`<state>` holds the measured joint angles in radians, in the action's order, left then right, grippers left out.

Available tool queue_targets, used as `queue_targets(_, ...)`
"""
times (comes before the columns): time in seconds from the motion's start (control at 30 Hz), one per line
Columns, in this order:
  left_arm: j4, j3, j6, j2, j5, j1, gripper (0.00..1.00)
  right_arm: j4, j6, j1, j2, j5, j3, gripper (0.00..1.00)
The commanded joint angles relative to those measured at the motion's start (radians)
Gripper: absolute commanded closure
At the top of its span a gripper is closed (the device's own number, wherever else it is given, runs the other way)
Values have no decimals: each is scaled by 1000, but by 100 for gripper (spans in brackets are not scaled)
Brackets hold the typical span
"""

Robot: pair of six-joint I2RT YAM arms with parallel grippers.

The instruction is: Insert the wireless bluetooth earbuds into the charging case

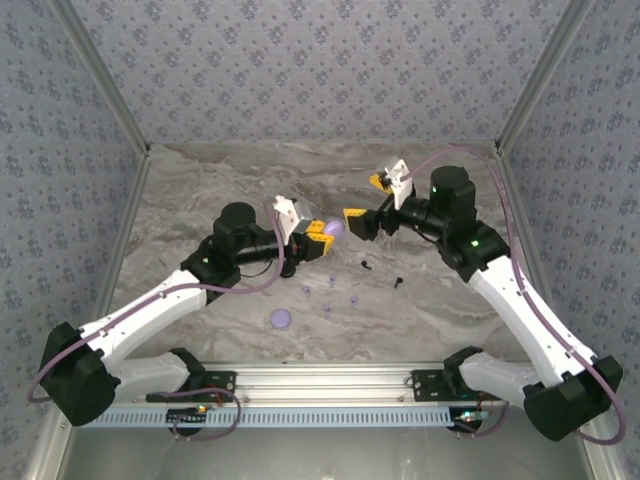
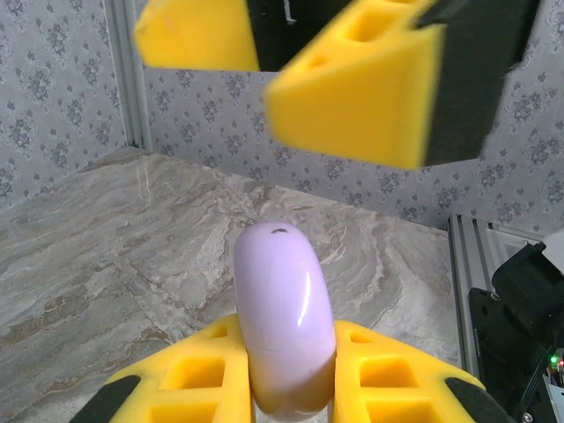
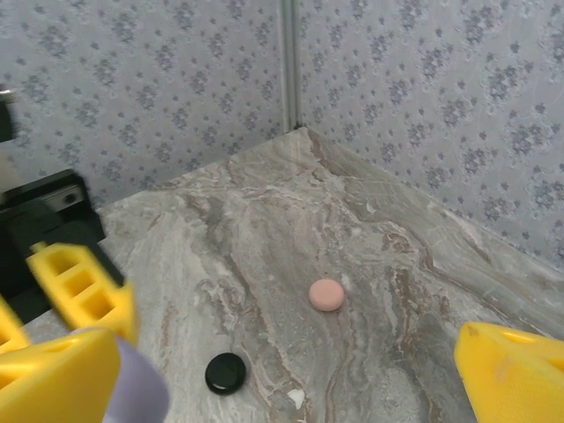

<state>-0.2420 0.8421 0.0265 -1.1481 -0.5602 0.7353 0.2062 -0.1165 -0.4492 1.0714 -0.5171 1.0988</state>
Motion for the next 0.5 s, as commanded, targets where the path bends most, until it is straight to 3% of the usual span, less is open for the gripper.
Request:
queue_targets(0.0, -24, 4, -52, 30, -11, 11, 100, 40, -37, 2, -34, -102, -41, 0)
queue_targets(0.23, -1, 3, -169, 53, 29, 35, 100, 22, -51, -29, -21, -97, -62, 0)
queue_targets(0.47, 21, 23, -190, 46, 29, 36, 100, 4, -40, -33, 4, -57, -38, 0)
